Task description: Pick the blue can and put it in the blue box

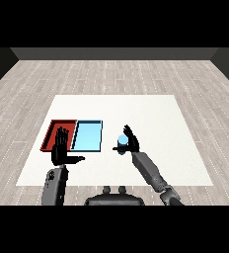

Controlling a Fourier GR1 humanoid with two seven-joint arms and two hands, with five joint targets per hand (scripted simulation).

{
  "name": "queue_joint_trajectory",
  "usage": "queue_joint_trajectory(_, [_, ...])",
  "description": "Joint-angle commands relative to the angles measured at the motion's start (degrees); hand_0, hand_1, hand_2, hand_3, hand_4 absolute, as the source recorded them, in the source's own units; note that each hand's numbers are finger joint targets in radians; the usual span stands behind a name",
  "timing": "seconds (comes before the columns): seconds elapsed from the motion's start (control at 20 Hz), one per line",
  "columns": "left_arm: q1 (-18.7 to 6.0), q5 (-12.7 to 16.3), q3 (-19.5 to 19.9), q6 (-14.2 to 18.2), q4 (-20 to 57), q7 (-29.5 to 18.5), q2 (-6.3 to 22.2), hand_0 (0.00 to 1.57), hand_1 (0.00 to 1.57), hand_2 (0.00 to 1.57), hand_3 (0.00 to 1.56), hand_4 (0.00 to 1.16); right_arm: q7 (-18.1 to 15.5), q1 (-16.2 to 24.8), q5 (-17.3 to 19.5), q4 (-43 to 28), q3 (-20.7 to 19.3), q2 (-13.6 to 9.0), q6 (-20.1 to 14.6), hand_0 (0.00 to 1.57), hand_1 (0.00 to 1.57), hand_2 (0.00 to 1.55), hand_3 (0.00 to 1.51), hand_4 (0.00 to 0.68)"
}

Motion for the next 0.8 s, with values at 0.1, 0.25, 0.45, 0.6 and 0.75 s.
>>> queue_joint_trajectory(0.1, [1.88,-1.99,-2.28,0.79,0.21,-2.1,-2.05,0.0,0.0,0.0,0.0,0.0,2.85,-1.72,1.86,3.21,2.67,0.02,-7.17,1.55,1.55,1.48,1.45,0.647])
queue_joint_trajectory(0.25, [-1.06,-1.47,-1.69,2.51,-1.86,2.13,-1.6,0.0,0.0,0.0,0.0,0.0,1.61,-0.23,4.22,2.78,2.62,0.02,-7.67,1.56,1.56,1.48,1.44,0.676])
queue_joint_trajectory(0.45, [3.34,0.86,-0.72,-1.74,-2.51,-0.78,-0.29,0.0,0.0,0.0,0.0,0.0,2.99,0.77,-1.04,-1.33,11.98,0.02,-14.93,1.55,1.55,1.49,1.44,0.68])
queue_joint_trajectory(0.6, [-2.04,0.04,0.14,0.28,0.86,0.97,0.06,0.0,0.0,0.0,0.0,0.0,0.98,-2.39,2.75,1.62,4.21,0.0,-8.75,1.54,1.54,1.47,1.42,0.662])
queue_joint_trajectory(0.75, [-4.36,-0.23,-0.13,0.07,4.39,0.85,-0.11,0.0,0.0,0.0,0.0,0.0,5.61,-0.99,6.92,-6.12,2.73,-0.46,-9.79,1.5,1.5,1.46,1.42,0.657])
